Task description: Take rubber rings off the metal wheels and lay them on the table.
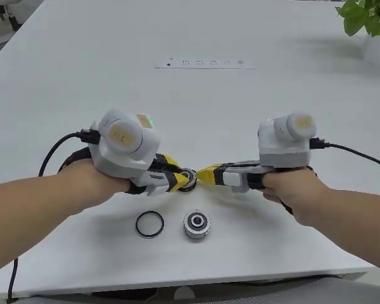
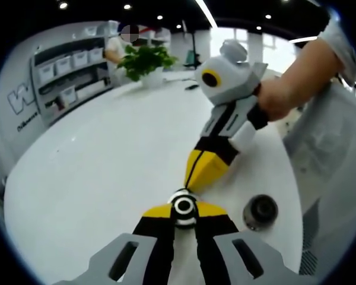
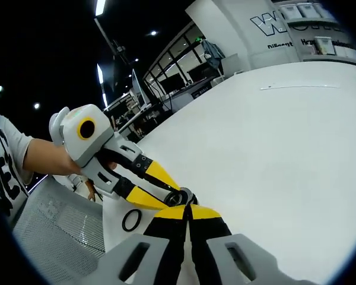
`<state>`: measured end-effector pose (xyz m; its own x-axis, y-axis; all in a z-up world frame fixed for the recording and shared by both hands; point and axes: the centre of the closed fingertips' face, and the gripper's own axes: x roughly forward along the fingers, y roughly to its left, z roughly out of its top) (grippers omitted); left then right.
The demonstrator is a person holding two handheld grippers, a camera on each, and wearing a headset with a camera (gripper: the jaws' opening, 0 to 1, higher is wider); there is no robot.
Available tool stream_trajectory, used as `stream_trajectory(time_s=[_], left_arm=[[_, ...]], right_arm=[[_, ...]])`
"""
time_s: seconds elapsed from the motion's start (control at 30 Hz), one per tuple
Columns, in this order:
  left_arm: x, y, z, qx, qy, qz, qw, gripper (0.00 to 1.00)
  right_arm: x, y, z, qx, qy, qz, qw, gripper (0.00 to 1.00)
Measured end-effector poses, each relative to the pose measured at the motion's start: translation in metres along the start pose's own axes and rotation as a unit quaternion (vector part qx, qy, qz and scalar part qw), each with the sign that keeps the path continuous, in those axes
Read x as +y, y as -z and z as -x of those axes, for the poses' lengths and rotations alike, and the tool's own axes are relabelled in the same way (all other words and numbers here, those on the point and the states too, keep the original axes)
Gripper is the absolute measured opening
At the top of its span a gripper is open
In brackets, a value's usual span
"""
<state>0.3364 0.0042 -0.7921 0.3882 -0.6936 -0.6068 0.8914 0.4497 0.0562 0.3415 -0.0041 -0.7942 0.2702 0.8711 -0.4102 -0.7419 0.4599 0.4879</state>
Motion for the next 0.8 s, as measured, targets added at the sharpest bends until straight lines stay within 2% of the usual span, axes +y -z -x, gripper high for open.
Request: stream_trajectory(time_s=[0.33,0.53,0.57,0.6,0.63,0.7,0.8], left_arm=[[0.001,-0.001,-0.001,0.002,-0.004,0.003,1.0,0.12],[0.001,-0.001,-0.002,0.004,-0.006,-0.001,1.0,0.12],[0.001,-0.001,-0.002,0.004,-0.007,-0.001,1.0,0.12],[0.001,-0.001,-0.003,0.003,-0.009,-0.001,1.0,0.12],[0.002,-0.001,-0.003,0.002,-0.01,-0.001,0.9999,0.12],[0.002,-0.001,-0.004,0.001,-0.01,0.0,1.0,0.12],[0.003,-0.001,-0.005,0.002,-0.011,0.002,0.9999,0.12]], right_arm=[[0.006,-0.002,-0.001,0.003,-0.004,0.001,1.0,0.0],[0.013,-0.004,-0.004,0.004,-0.017,0.006,0.9998,0.0],[0.018,-0.006,-0.005,0.001,-0.026,0.008,0.9996,0.0],[0.034,-0.01,-0.007,-0.008,-0.064,-0.006,0.9979,0.0],[0.032,-0.015,-0.006,-0.013,-0.05,0.008,0.9986,0.0],[0.032,-0.017,-0.007,-0.006,-0.046,0.02,0.9987,0.0],[0.025,-0.013,-0.007,-0.006,-0.041,0.017,0.999,0.0]])
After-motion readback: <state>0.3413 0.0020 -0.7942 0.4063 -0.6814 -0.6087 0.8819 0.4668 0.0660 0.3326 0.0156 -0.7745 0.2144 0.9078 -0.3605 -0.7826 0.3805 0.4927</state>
